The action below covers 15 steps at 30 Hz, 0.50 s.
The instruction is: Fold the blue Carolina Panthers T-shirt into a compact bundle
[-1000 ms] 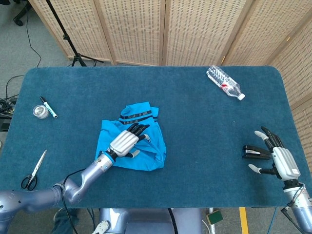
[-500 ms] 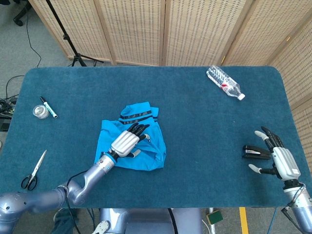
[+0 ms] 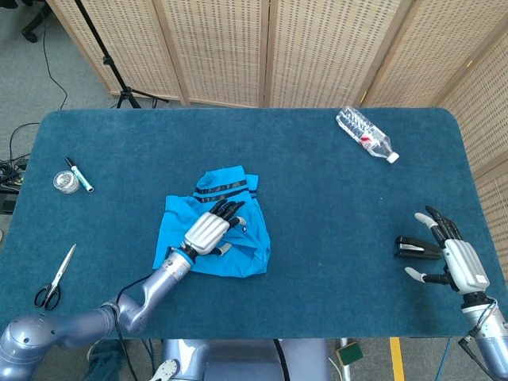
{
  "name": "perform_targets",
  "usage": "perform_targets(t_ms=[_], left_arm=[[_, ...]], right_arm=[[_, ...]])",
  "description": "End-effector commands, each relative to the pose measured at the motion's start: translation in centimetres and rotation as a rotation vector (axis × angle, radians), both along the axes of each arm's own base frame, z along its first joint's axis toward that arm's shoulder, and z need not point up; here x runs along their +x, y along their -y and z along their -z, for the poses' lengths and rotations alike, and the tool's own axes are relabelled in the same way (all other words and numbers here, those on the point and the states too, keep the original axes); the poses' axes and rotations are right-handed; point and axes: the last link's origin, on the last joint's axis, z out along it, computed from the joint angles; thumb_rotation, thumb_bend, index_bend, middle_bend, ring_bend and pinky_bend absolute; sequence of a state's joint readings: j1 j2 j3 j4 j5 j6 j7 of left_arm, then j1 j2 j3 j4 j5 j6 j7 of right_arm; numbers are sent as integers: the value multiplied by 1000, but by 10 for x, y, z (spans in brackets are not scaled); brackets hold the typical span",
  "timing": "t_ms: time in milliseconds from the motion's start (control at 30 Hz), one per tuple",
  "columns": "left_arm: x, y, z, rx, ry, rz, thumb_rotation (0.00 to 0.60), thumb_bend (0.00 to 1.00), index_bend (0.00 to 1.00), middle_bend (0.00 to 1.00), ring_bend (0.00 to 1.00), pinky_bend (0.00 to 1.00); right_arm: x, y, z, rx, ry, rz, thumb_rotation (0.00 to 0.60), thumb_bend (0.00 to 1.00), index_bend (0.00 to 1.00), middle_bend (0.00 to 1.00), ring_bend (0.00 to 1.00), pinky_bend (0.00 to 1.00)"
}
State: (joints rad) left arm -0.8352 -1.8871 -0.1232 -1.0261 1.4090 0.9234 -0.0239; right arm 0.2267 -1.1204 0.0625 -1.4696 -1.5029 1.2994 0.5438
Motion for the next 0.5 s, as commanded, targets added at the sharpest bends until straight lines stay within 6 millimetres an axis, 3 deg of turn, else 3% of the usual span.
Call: perform_targets(t_ms=[33,233,500], left_arm=[[-1,-1,2,13,0,-4,600,357,309,0,0,0],[-5,-5,2,46,20,-16,600,359,328,0,0,0],[-8,-6,3,60,27,-15,600,390,487,0,0,0]], right_arm=[[0,0,0,1,0,0,600,0,119,0,0,0],[0,0,0,1,1,-1,600,0,120,10,0,0],[0,-1,1,4,-3,-3,600,0,120,10,0,0]])
